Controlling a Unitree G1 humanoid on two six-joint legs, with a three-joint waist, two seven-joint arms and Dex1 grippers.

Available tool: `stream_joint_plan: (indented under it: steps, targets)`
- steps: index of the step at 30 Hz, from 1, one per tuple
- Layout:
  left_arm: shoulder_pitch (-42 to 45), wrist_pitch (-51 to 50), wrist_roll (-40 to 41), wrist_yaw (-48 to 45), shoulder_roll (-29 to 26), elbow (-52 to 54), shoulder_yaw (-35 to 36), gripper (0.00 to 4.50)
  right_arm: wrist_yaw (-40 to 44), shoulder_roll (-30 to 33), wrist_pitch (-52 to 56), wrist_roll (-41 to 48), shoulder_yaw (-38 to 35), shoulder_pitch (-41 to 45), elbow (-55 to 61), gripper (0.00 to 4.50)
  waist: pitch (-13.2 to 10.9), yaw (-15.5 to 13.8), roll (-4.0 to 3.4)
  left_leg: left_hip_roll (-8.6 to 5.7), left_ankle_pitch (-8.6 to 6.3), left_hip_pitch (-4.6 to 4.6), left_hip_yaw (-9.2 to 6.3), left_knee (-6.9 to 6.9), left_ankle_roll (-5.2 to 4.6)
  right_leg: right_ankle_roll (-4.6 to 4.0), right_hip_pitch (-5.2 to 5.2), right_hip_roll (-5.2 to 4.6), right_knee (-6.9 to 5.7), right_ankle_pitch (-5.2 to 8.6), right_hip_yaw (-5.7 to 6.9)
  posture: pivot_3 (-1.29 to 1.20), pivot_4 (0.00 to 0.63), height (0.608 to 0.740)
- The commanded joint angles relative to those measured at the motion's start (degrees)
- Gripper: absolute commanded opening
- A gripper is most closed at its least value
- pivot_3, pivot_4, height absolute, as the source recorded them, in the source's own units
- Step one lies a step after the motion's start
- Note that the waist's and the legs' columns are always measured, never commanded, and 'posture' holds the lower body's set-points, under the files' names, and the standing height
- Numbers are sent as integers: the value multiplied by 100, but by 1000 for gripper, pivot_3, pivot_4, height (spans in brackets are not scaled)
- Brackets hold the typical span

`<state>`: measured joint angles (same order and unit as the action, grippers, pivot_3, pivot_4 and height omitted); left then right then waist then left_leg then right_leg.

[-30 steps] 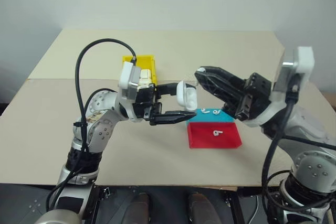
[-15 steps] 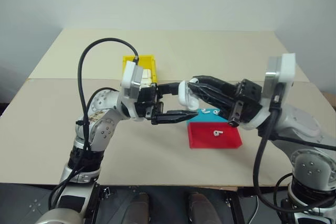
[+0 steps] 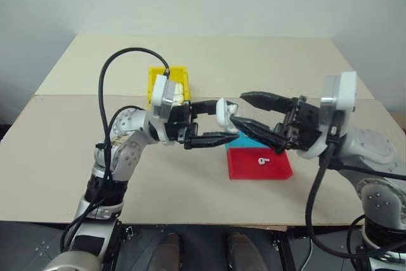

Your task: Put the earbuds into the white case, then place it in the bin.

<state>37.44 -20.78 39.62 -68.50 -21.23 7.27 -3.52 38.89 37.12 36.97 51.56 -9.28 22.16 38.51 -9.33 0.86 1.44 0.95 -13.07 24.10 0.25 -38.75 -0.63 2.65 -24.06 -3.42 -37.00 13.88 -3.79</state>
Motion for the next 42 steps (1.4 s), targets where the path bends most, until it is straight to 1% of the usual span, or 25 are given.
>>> stream_joint_plan:
  steps: [1, 4, 7, 9, 11, 13, 14, 19, 21, 23, 26, 28, 33, 42]
  targets:
    - [240, 240, 15, -56, 5, -4, 171, 2822, 85, 111, -57, 120, -160, 313, -262, 4156, 0, 14, 0, 0, 0, -1, 1, -1, 0, 0, 1, 0, 0, 0, 0, 0, 150, 740]
    - [206, 246, 13, -55, -40, 16, 206, 2822, 141, 252, -147, 50, -424, 665, -813, 4156, 0, 11, 0, 1, 0, -2, 1, 1, 0, 0, 0, 1, 0, 0, -1, 0, 150, 740]
    - [55, 201, 61, -60, -119, 169, 234, 2822, 509, 625, -360, -397, -414, 1100, -1563, 4156, 0, 0, 0, 0, 0, 1, 4, 1, 0, 0, -1, -1, 3, 0, -2, 0, 150, 740]
    - [-46, 190, 91, -79, -174, 258, 247, 2822, 1000, 998, -717, -1142, 67, 1442, -2157, 4156, 0, -2, -1, 1, -1, 0, 9, 2, -2, 0, -1, -1, 6, 0, -2, 0, 150, 740]
    - [-118, 186, 110, -76, -214, 326, 268, 2822, 1559, 1343, -1261, -2171, 863, 1825, -2828, 4156, 0, 18, -1, 1, -1, 1, 21, 3, -2, 0, -4, -1, 6, 0, -2, 0, 150, 740]
    - [-156, 188, 111, -24, -215, 372, 295, 2822, 2235, 1479, -2054, -3202, 1734, 2306, -3731, 4156, 0, 37, -1, 3, -1, -2, 49, 2, -2, 0, -4, 1, 5, 0, -2, 0, 150, 740]
    - [-176, 194, 110, 6, -212, 394, 314, 2822, 2538, 1433, -2302, -3536, 2070, 2576, -4174, 4156, 0, 57, -1, 4, -1, -2, 51, 2, -2, 0, -3, 2, 6, 0, -2, 0, 150, 740]
    - [-327, 227, 82, 154, -230, 551, 404, 2822, 3749, 901, -3088, -4610, 3146, 3696, -5941, 4156, -2, 93, -2, 5, -1, 2, 56, 2, -2, -1, -13, 2, 3, 0, -6, 0, 150, 740]
    - [-434, 231, 87, 213, -278, 656, 465, 2822, 4041, 639, -3123, -5135, 3598, 4115, -6574, 4156, -2, 125, -3, 6, -1, 6, 54, 2, -2, -1, -17, 1, 2, 0, -7, 0, 150, 740]
    - [-505, 231, 88, 253, -326, 722, 508, 2822, 4229, 404, -3240, -5524, 3883, 4404, -7084, 4156, -2, 126, -4, 7, -1, 8, 44, 2, -1, -1, -19, 0, 1, 0, -6, 0, 150, 740]
    - [-538, 244, 96, 305, -397, 749, 572, 2822, 4482, -13, -3386, -5971, 4199, 4733, -7810, 3583, -3, 118, -4, 6, -1, 6, 30, 2, -1, -2, -17, -3, -2, -1, -5, 0, 150, 740]
    - [-543, 270, 80, 332, -412, 753, 591, 2822, 4449, -241, -3574, -6224, 4299, 4864, -8231, 2938, -3, 111, -4, 4, -1, 6, 24, 1, -1, -2, -17, -5, -4, -1, -4, 0, 150, 740]
    - [-619, 318, 48, 355, -440, 829, 597, 2822, 4177, -629, -3975, -6647, 4290, 5069, -9032, 2938, -3, 109, -6, 3, -1, 6, 11, 3, 0, -2, -18, -7, -11, -2, -2, 0, 150, 740]
    - [-682, 333, 57, 445, -469, 954, 609, 2822, 3790, -937, -4483, -7200, 4255, 5181, -9815, 2938, -3, 155, -7, 3, 0, 4, 8, 6, 2, -3, -19, -7, -13, -2, -2, 0, 150, 740]
